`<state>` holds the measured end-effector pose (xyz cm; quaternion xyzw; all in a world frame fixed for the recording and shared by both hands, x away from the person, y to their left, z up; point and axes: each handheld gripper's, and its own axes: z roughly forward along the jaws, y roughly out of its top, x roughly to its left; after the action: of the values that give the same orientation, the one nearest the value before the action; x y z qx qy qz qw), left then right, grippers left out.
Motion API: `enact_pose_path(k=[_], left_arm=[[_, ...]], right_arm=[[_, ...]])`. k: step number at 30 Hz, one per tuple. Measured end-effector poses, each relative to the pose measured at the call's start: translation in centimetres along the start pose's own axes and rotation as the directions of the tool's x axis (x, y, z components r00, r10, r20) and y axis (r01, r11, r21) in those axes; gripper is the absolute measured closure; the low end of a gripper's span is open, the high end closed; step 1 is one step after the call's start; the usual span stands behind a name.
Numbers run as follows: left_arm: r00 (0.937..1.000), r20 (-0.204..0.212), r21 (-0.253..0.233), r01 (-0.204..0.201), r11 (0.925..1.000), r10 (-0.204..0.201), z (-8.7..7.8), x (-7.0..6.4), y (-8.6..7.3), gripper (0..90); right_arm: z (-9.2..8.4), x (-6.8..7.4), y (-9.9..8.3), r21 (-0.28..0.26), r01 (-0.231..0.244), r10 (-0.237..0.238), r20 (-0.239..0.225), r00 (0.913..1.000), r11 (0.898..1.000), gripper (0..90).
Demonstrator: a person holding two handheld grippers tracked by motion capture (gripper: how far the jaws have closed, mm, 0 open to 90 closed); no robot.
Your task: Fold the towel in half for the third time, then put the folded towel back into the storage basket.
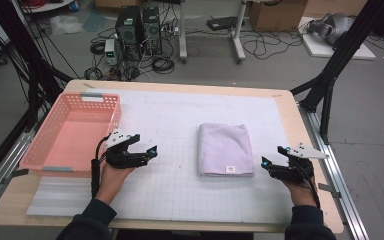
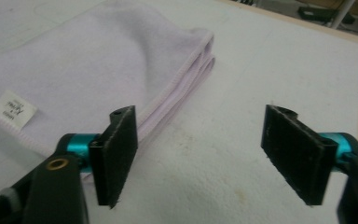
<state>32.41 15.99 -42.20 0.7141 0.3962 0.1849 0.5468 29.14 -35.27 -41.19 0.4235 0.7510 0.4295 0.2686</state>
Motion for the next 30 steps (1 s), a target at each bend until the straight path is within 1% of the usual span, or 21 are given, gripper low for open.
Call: enact_pose_path(k=[3, 5, 7, 10, 11, 14, 16, 17, 19, 21, 23, 26, 27, 29, 30], left_arm=[[1.0000, 0.004, -0.003, -0.007, 1.0000, 0.007, -0.1, 0.0, 0.0, 16.6], [1.0000, 0.001, -0.008, -0.004, 1.0000, 0.004, -0.2, -0.1, 0.1, 16.6], [1.0000, 0.000, -0.014, -0.008, 0.9999, 0.008, -0.3, -0.1, 0.1, 16.7], [0.9999, -0.004, -0.010, -0.013, 0.9999, 0.013, -0.3, -0.2, 0.1, 16.8], [1.0000, 0.000, -0.015, -0.009, 0.9998, 0.009, -0.2, -0.2, 0.1, 16.8], [1.0000, -0.004, -0.027, 0.002, 0.9996, -0.002, -0.1, -0.1, 0.1, 16.8], [1.0000, -0.004, -0.019, -0.004, 0.9998, 0.004, -0.1, -0.1, 0.1, 16.9], [1.0000, -0.007, -0.021, 0.002, 0.9998, -0.003, 0.0, -0.1, 0.1, 16.8], [0.9999, 0.005, -0.023, 0.011, 0.9997, -0.011, 0.1, -0.2, 0.1, 16.9], [0.9997, 0.022, -0.018, 0.014, 0.9997, -0.013, 0.4, -0.4, 0.1, 18.8], [0.9996, 0.024, -0.008, 0.017, 0.9998, -0.017, 0.7, -0.5, 0.2, 19.6], [0.9991, 0.031, 0.016, 0.027, 0.9995, -0.028, 1.2, -0.7, 0.1, 19.9], [0.9989, 0.036, 0.030, 0.030, 0.9991, -0.031, 1.4, -0.7, 0.1, 20.4], [0.9971, 0.056, 0.038, 0.050, 0.9980, -0.052, 1.8, -1.0, 0.1, 20.8], [0.9972, 0.061, 0.047, 0.040, 0.9981, -0.043, 2.1, -1.2, 0.1, 20.7]], right_arm=[[-0.1, -0.1, 0.0, -0.013, -0.007, 0.007, 0.001, 1.0000, 1.000, 20.4], [0.0, -0.1, 0.0, -0.006, -0.003, 0.003, 0.007, 1.0000, 1.000, 17.7], [0.1, 0.0, -0.1, 0.002, -0.006, 0.006, 0.010, 0.9999, 1.000, 17.3], [0.2, 0.1, -0.1, 0.010, -0.002, 0.002, 0.011, 0.9999, 1.000, 17.3], [0.2, 0.1, -0.1, 0.010, 0.006, -0.006, 0.013, 0.9999, 1.000, 17.3], [0.2, 0.0, -0.1, 0.004, 0.004, -0.004, 0.019, 0.9998, 1.000, 17.3], [0.3, 0.0, -0.1, 0.007, 0.000, 0.000, 0.019, 0.9998, 1.000, 17.3], [0.3, 0.0, -0.1, 0.008, 0.002, -0.002, 0.021, 0.9998, 1.000, 17.3], [0.3, 0.0, -0.2, 0.013, 0.004, -0.004, 0.024, 0.9997, 1.000, 17.3], [0.2, 0.0, -0.3, 0.016, 0.002, -0.002, 0.028, 0.9996, 1.000, 17.3], [0.1, 0.0, -0.4, 0.019, -0.005, 0.004, 0.034, 0.9994, 1.000, 17.3], [0.1, 0.0, -0.5, 0.021, -0.005, 0.005, 0.033, 0.9994, 1.000, 17.3], [0.1, 0.0, -0.6, 0.023, 0.002, -0.002, 0.033, 0.9994, 1.000, 17.3], [0.1, 0.0, -0.5, 0.024, 0.003, -0.003, 0.033, 0.9995, 1.000, 17.3], [0.1, 0.0, -0.5, 0.023, 0.000, -0.001, 0.032, 0.9995, 1.000, 17.3]])
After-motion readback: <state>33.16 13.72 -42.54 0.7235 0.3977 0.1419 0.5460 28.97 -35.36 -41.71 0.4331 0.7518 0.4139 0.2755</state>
